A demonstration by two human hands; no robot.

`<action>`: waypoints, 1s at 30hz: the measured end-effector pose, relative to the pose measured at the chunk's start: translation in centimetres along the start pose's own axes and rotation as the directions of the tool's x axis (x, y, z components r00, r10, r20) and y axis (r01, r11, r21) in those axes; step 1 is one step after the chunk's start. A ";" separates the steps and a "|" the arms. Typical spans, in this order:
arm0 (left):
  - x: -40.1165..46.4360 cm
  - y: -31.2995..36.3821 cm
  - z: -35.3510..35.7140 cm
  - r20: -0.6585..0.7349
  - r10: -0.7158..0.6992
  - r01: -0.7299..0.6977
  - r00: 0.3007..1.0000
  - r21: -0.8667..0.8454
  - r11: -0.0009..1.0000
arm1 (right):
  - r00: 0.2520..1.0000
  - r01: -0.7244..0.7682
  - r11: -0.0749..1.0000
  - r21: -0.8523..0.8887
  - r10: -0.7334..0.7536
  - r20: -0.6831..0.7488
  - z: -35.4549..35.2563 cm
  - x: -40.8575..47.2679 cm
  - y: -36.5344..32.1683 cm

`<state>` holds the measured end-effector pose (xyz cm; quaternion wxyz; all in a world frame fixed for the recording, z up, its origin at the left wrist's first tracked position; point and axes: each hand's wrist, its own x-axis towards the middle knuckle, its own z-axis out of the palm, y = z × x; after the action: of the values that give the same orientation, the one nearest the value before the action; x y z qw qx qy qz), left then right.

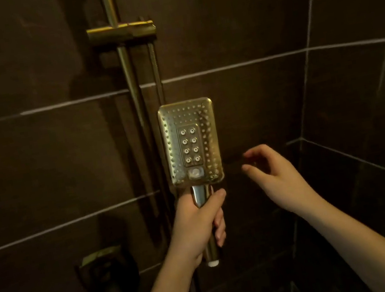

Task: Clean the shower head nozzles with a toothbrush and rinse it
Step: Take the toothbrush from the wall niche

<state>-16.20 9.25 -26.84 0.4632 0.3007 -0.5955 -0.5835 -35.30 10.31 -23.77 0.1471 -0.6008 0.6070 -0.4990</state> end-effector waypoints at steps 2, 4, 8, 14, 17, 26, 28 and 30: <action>-1.3 -2.6 1.6 0.023 -0.077 0.077 0.997 -0.017 0.997 | 0.999 -0.051 0.996 -0.069 0.051 -0.014 -0.7 -2.7 2.3; -2.6 -5.0 3.1 0.038 -0.169 0.170 0.985 -0.049 0.984 | 0.995 -0.097 0.986 -0.138 0.094 -0.025 -1.5 -5.5 4.2; -5.6 -8.5 5.9 0.082 -0.308 0.316 0.948 -0.116 0.942 | 0.976 -0.215 0.938 -0.273 0.211 -0.047 -3.0 -11.9 7.7; -10.2 -12.5 10.7 0.331 -0.477 0.521 0.814 -0.053 0.852 | 0.823 -0.566 0.729 -0.385 0.479 -0.304 -8.5 -24.4 11.7; -12.7 -13.9 14.4 0.492 -0.507 0.577 0.708 0.011 0.817 | 0.706 -0.700 0.630 -0.337 0.537 -0.462 -12.8 -30.1 11.1; -17.6 -13.9 25.6 0.752 -0.530 0.594 0.393 0.232 0.770 | 0.545 -0.837 0.178 -0.518 0.372 -0.752 -28.3 -41.8 12.3; -18.0 -13.9 27.6 0.762 -0.527 0.590 0.376 0.242 0.771 | 0.550 -0.819 0.074 -0.569 0.385 -0.741 -31.6 -43.0 13.5; -18.3 -13.9 29.5 0.760 -0.532 0.603 0.374 0.237 0.761 | 0.538 -0.817 0.040 -0.575 0.413 -0.735 -33.8 -43.8 14.8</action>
<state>-38.19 36.09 -40.85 -0.0680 0.1766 -0.5711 -0.7988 -59.91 59.87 -38.30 -0.1123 -0.1339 0.9820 -0.0722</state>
